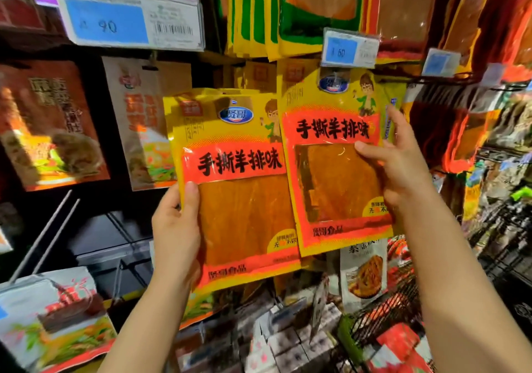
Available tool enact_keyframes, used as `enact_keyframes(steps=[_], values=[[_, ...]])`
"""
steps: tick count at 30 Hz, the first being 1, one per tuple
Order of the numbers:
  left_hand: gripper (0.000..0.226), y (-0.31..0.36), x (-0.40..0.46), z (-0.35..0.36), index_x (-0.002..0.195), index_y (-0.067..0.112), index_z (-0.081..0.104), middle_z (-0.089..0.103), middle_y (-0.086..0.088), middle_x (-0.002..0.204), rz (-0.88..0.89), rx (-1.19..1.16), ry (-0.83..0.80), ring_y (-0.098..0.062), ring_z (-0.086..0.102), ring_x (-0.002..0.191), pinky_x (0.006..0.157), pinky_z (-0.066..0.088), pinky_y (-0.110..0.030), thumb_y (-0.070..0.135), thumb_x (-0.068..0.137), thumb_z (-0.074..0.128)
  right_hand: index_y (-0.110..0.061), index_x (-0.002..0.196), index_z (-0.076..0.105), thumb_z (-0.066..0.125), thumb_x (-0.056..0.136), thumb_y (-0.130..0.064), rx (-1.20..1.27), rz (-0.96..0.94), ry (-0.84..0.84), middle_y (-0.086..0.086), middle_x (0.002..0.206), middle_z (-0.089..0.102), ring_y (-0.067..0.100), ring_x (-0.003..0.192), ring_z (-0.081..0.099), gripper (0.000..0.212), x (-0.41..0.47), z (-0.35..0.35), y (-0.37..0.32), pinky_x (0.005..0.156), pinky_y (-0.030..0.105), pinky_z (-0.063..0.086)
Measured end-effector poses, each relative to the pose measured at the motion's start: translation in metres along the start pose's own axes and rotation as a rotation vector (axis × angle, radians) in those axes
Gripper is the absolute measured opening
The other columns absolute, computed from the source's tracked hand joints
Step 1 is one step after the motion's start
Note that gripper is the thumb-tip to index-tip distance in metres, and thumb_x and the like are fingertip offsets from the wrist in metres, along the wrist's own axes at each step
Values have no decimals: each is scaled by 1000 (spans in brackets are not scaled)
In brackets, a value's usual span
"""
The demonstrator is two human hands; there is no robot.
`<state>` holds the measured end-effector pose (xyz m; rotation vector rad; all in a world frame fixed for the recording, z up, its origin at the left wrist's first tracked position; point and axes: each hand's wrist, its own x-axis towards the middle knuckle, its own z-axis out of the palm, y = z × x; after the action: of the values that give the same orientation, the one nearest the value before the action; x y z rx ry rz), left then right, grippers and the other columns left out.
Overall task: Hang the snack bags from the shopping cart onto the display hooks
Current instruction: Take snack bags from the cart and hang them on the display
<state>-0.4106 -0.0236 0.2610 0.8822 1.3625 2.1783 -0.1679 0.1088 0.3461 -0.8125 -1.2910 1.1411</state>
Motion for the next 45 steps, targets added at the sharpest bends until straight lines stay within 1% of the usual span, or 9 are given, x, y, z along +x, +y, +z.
enact_keyframes(steps=[2, 7, 12, 17, 23, 28, 35, 40, 45], values=[[26, 0, -2, 5, 85, 33, 68, 65, 10, 77, -4, -3, 8, -3, 58, 64, 54, 48, -23, 33, 100, 46, -36, 140, 44, 62, 83, 8, -35, 6, -30, -2, 106, 71, 11, 83, 71, 74, 3, -5, -8, 58, 24, 55], [21, -4, -5, 12, 96, 24, 65, 62, 7, 79, -4, -13, 21, 0, 57, 61, 51, 47, -17, 31, 101, 45, -34, 135, 51, 57, 88, 5, -110, 40, -73, -15, 78, 74, 5, 67, 70, 61, 12, -10, -24, 51, 20, 52], [22, -3, -5, 9, 92, 26, 65, 62, 7, 79, 0, -20, 45, -2, 57, 63, 54, 47, -20, 32, 100, 46, -32, 136, 51, 58, 90, -6, -217, 44, -90, -6, 99, 69, 4, 68, 70, 54, 24, -6, -40, 53, 20, 53], [21, 1, -4, 2, 92, 26, 65, 62, 3, 85, 8, -37, 69, -6, 57, 69, 58, 49, -21, 32, 100, 46, -34, 133, 55, 69, 85, -15, -295, -9, -90, -2, 113, 69, 12, 86, 72, 54, 31, -8, -45, 68, 27, 56], [22, 1, -5, 3, 93, 29, 66, 64, 6, 85, 21, -22, 69, -5, 59, 70, 59, 51, -21, 32, 100, 46, -33, 136, 51, 74, 82, -16, -322, -76, -95, -2, 120, 66, 12, 99, 68, 62, 28, -7, -30, 76, 30, 57], [21, 0, -6, 4, 99, 26, 66, 65, 5, 88, 35, 3, 52, -7, 61, 75, 63, 51, -24, 33, 100, 46, -29, 139, 47, 70, 85, -12, -281, -94, -65, -3, 117, 65, 11, 98, 68, 62, 27, 3, -25, 73, 25, 56], [23, 4, -1, -2, 92, 29, 66, 63, 9, 82, 87, 16, 52, -8, 57, 74, 63, 48, -27, 32, 101, 45, -27, 143, 43, 61, 90, -10, -427, -66, -57, -11, 104, 63, -7, 65, 66, 58, 35, 5, -41, 52, 10, 49], [22, 4, 0, -2, 92, 28, 65, 62, 14, 77, 141, 32, 36, -2, 55, 67, 58, 46, -18, 31, 101, 45, -34, 138, 49, 63, 87, -15, -404, -18, -23, -4, 108, 68, 8, 81, 69, 56, 40, 1, -45, 64, 23, 54], [23, 1, -1, 2, 88, 31, 64, 59, 19, 69, 213, 71, -35, 5, 48, 62, 55, 40, -13, 29, 101, 46, -32, 133, 54, 61, 87, -14, -367, 16, -48, 1, 99, 71, 10, 75, 72, 50, 42, -5, -48, 66, 28, 56]])
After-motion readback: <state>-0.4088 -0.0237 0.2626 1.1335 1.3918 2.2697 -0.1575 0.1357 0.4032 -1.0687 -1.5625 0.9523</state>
